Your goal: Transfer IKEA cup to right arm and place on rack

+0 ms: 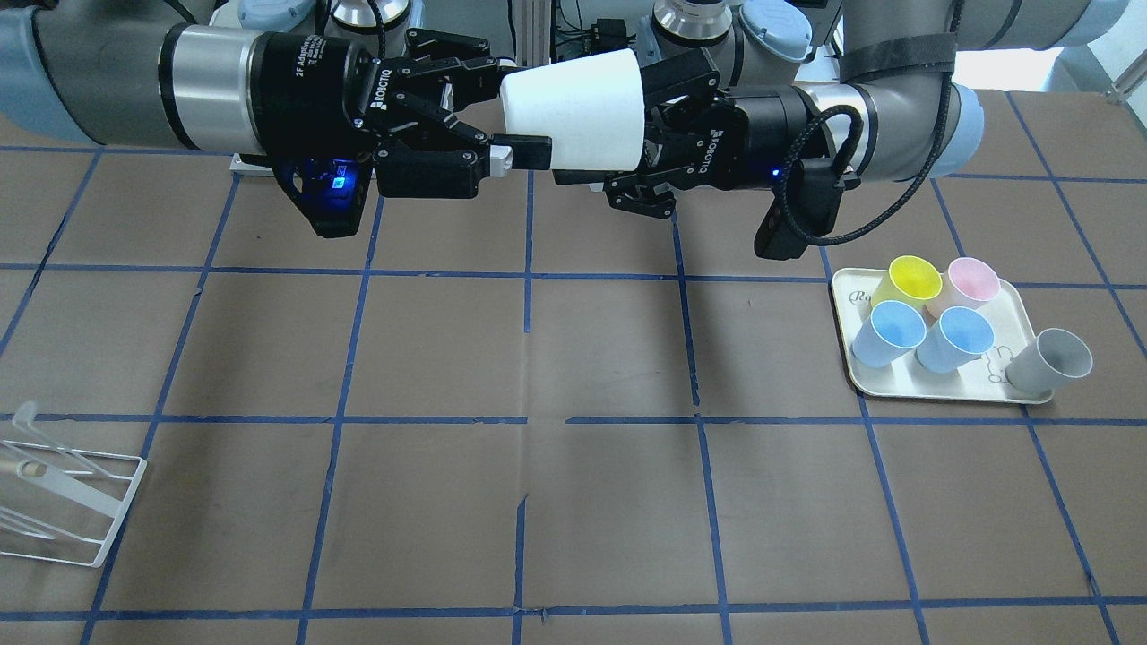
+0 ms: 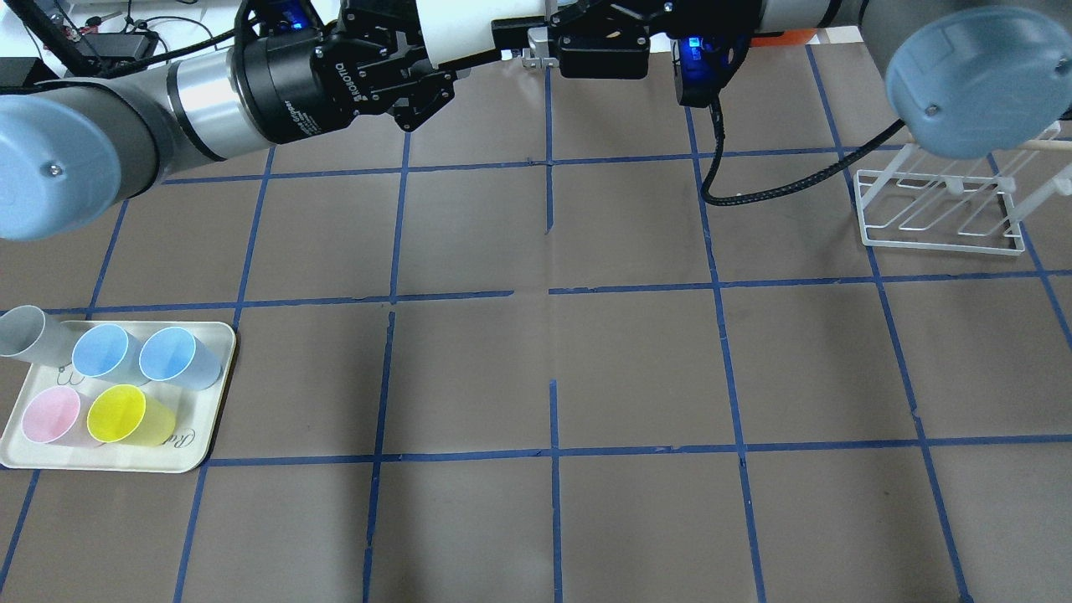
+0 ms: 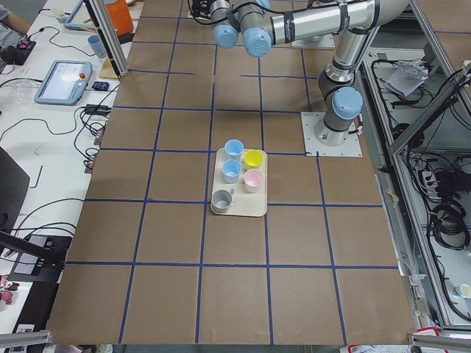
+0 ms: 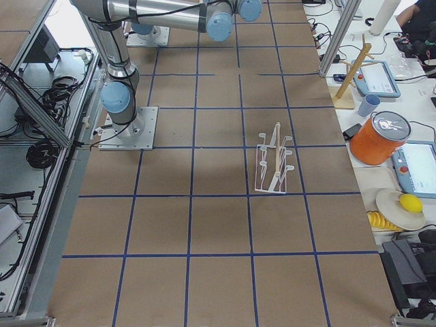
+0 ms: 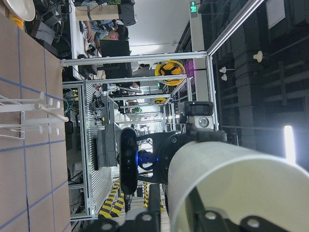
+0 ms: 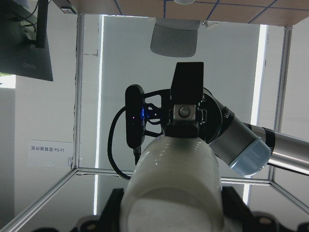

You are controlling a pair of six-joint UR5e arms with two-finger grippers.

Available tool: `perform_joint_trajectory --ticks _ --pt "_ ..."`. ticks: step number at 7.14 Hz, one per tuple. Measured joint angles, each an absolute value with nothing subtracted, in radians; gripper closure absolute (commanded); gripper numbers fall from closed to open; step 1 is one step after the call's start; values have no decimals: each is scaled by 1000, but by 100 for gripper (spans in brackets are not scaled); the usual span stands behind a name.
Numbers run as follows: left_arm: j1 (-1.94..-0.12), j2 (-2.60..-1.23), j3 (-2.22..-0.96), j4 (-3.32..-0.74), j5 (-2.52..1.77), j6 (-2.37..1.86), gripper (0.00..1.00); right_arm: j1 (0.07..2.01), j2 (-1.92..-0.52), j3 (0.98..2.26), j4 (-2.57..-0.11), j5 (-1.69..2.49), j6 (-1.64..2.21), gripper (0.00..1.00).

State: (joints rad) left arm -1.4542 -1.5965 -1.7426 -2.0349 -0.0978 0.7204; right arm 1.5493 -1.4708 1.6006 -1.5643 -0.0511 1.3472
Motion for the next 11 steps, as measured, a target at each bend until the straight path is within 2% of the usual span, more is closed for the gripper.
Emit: perform_joint_trajectory --ticks 3,6,11 --pt "-1452 -1591 -1742 -2038 -95 704 0 1548 -1469 1600 -1565 -51 1349 60" --pt "-1423 -1586 -1736 -2033 -93 651 0 1532 -1467 1598 -1573 -55 1376 59" --pt "-1267 -1572 -1720 -2002 125 630 0 1413 -1466 1601 -1631 -82 1421 59"
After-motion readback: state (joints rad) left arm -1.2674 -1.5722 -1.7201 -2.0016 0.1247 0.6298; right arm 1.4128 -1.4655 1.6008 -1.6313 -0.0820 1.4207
